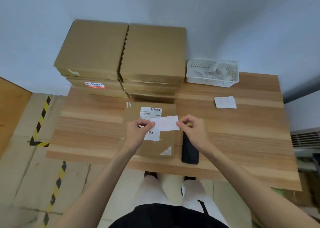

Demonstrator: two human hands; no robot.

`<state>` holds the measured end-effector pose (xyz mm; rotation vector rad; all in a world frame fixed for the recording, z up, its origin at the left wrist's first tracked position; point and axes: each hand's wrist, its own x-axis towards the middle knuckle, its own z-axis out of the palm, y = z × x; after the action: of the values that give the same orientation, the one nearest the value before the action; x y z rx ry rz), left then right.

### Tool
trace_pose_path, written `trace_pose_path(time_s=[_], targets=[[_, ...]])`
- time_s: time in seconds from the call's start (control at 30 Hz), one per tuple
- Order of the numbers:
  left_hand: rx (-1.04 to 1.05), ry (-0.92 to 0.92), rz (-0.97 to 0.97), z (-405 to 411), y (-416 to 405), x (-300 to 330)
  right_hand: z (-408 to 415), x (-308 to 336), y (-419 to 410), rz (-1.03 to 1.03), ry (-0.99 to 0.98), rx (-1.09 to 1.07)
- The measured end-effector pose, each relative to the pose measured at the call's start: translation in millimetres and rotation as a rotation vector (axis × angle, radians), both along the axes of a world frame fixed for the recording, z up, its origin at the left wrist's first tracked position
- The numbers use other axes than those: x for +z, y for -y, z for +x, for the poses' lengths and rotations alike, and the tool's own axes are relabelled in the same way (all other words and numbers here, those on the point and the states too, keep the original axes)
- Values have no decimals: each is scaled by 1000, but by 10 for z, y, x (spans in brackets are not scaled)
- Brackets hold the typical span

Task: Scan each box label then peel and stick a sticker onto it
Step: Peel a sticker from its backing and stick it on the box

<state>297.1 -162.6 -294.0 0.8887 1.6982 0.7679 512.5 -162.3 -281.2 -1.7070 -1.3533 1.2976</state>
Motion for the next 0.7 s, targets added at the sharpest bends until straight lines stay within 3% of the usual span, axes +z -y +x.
trace_pose_path(time_s=[0.3, 0.7], targets=[[-131, -259, -188, -730, 415, -558, -805, -663, 588, -202, 139, -84], [-351, -485, -164, -862, 409, -961, -1090, -1042, 657, -255, 407, -14]])
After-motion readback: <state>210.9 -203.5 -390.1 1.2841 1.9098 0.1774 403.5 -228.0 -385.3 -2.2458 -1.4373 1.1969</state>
